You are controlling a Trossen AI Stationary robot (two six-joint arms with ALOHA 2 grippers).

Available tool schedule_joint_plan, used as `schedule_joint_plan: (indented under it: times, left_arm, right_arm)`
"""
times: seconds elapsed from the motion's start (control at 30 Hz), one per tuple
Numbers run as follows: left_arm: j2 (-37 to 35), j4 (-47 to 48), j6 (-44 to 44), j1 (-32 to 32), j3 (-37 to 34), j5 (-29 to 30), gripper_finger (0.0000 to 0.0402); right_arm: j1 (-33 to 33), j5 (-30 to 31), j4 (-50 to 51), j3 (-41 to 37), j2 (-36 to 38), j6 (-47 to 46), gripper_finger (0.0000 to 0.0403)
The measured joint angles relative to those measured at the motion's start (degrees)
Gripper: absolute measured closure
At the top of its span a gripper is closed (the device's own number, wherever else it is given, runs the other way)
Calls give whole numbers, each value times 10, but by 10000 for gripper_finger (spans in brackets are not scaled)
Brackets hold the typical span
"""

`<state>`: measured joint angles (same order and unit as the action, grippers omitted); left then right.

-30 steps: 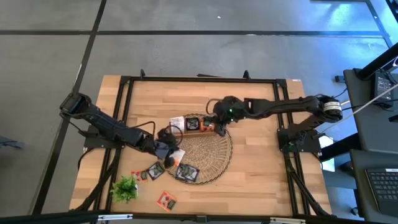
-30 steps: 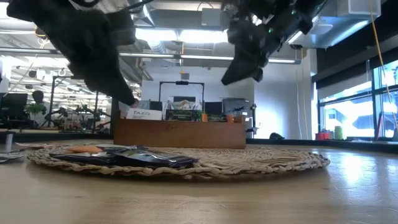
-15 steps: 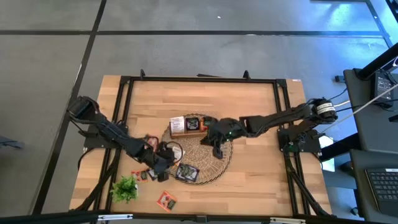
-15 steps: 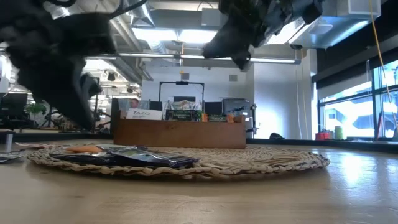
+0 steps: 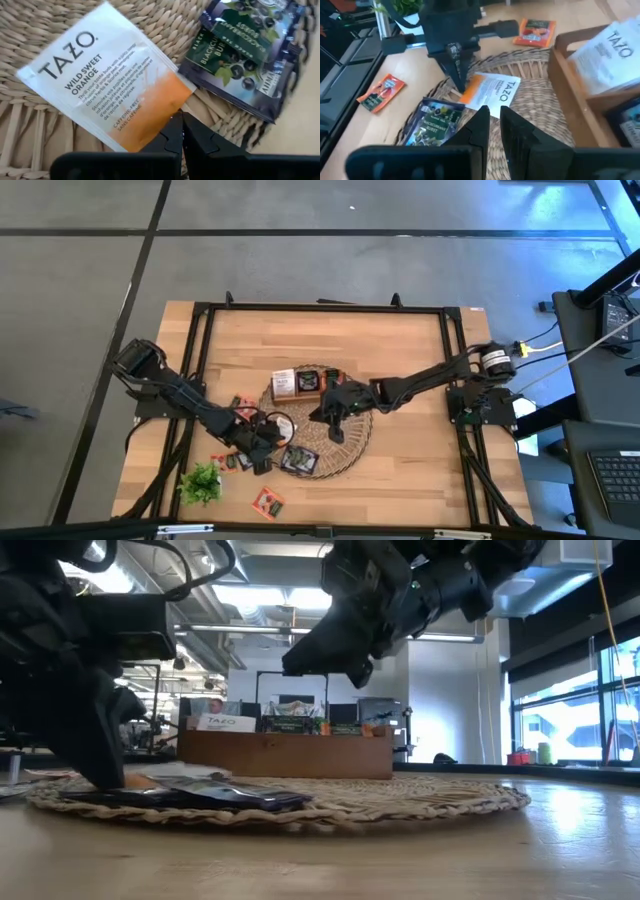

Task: Pick & Place Tea
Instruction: Put the white tea bag into the left slot of the wooden organizer

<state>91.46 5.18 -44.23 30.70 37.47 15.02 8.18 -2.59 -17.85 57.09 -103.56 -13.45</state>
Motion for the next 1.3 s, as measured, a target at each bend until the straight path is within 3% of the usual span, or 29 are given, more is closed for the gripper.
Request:
schedule_joint_plan:
  times: [0.17,0.47,0.67,0.93,1.07,1.17,1.3]
  left_arm:
    - [18,5,0,0,3,7,400]
    - [0,3,7,10,-1,13,400]
    - [-46,11,15,29,0,88,400]
    - [-18,26,-10,17,-1,68,400]
    - [0,32,-24,8,1,59,400]
    - [8,24,-21,3,3,53,400]
    - [12,20,-10,3,2,52,400]
  right_arm:
    - [-11,-15,-1,0,-6,-53,348]
    - [-13,-17,-54,0,-14,-58,292]
    - [-14,-15,-50,0,-14,-58,286]
    - [-14,-15,-47,0,-14,-58,289]
    - [-14,-16,-24,0,-14,-101,286]
    - [-14,-15,-9,0,-21,-116,266]
    - [-14,-16,-25,0,-45,-173,210]
